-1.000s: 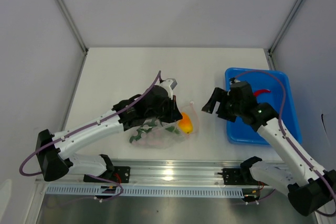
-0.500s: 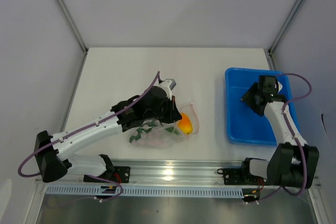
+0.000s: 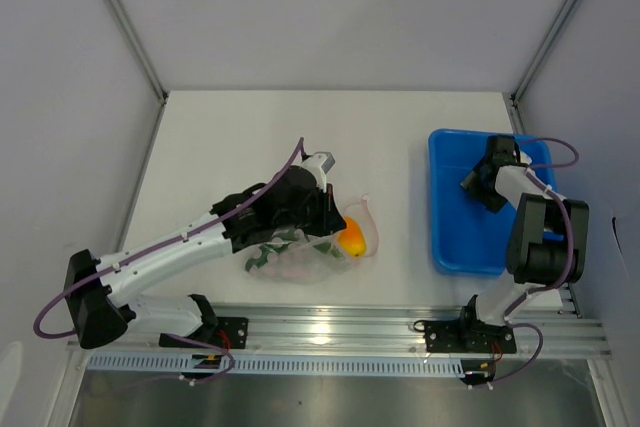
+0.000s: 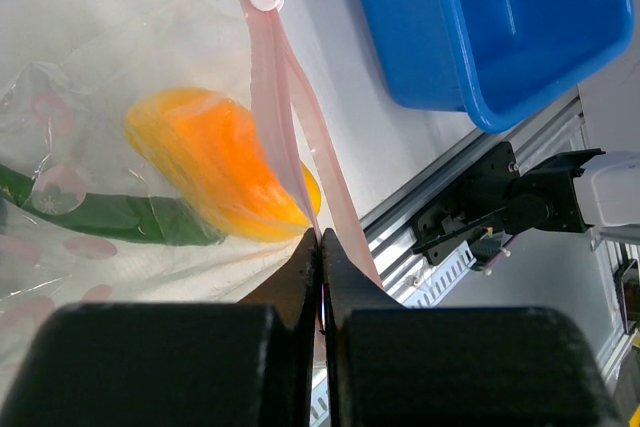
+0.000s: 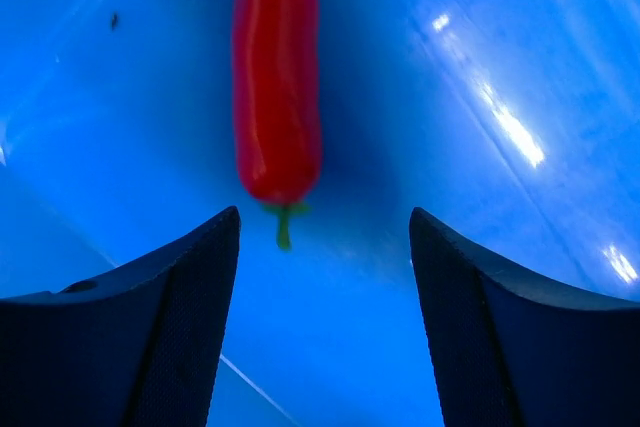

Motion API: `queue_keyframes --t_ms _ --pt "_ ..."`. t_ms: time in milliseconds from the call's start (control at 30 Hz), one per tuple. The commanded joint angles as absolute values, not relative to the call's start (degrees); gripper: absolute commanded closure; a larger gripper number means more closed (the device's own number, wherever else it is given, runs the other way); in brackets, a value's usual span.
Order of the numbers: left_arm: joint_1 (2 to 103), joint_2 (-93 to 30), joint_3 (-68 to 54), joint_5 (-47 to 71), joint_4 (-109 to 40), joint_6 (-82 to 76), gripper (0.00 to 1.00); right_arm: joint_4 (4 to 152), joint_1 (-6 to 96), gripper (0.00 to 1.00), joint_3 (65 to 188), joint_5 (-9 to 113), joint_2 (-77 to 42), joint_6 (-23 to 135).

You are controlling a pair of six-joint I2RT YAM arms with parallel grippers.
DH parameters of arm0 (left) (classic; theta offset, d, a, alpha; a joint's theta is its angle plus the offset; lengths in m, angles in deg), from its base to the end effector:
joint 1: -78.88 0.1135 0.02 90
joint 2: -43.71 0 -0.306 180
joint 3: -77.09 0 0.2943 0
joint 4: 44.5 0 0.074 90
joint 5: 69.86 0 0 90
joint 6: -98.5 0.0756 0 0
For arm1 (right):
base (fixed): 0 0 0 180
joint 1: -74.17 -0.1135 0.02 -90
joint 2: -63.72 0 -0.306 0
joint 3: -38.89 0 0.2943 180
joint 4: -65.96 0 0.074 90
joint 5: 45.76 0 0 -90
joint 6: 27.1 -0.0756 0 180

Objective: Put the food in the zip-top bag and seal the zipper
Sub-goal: Pick up the fake vegetable from the bin.

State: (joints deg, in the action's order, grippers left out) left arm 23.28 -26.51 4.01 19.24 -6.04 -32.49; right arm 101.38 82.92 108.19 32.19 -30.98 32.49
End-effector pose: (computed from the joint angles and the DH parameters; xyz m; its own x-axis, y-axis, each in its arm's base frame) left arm 0.1866 -0.2746 0.3290 -0.7941 -0.0011 -0.6078 0.4125 0.7335 -0.5402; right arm 0.3762 -0.0739 0.1631 -0.6180 0.5960 -0.5127 0.6519 0.7530 0.0896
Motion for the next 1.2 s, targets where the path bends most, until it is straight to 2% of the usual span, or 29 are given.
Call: queue_keyframes --t_ms 0,233,267,300,467,533,633,800,900,1033,1133,1167 --pt "23.16 -25.02 4.25 18.04 -8.57 -32.02 0.99 97.94 83.04 0.30 111.82 29.83 -34.09 31.52" --pt "23.24 -24.94 4.60 18.74 -8.48 -31.76 0.99 97.85 83.04 0.32 115.95 28.51 -38.58 31.26" --pt "23.24 -25.02 4.60 18.65 -8.48 -31.76 1.00 98.11 83.04 0.35 116.39 27.99 -39.02 31.26" --pt "23.24 -25.11 4.60 18.56 -8.48 -31.76 0.99 98.46 83.04 0.43 116.75 27.81 -39.46 31.35" --pt "23.24 -25.20 4.60 18.39 -8.48 -31.76 0.99 100.13 83.04 0.62 117.45 28.42 -40.26 30.82" --pt "23.24 -25.20 4.69 18.47 -8.48 -31.76 0.99 100.66 82.61 0.65 116.58 29.30 -38.94 30.38" --pt "23.24 -25.38 4.42 18.47 -8.48 -31.84 0.99 101.80 81.82 0.70 113.94 29.56 -34.29 30.73" --pt "23.24 -25.81 3.90 18.65 -8.48 -31.67 1.00 107.85 77.35 0.84 109.56 32.55 -19.71 31.78" --pt "23.24 -26.16 3.54 18.74 -8.48 -31.58 0.99 111.29 74.45 0.87 109.02 34.74 -10.59 32.31" --pt "23.51 -27.04 2.14 18.48 -8.22 -31.49 0.99 115.16 69.43 0.89 109.89 45.09 0.33 36.17" --pt "24.38 -27.31 2.23 16.72 -8.31 -31.58 0.99 118.50 68.72 0.84 110.59 62.56 4.73 41.35" --pt "24.65 -27.22 2.14 16.37 -8.31 -31.58 0.99 120.59 68.72 0.84 110.95 74.01 4.92 43.11"
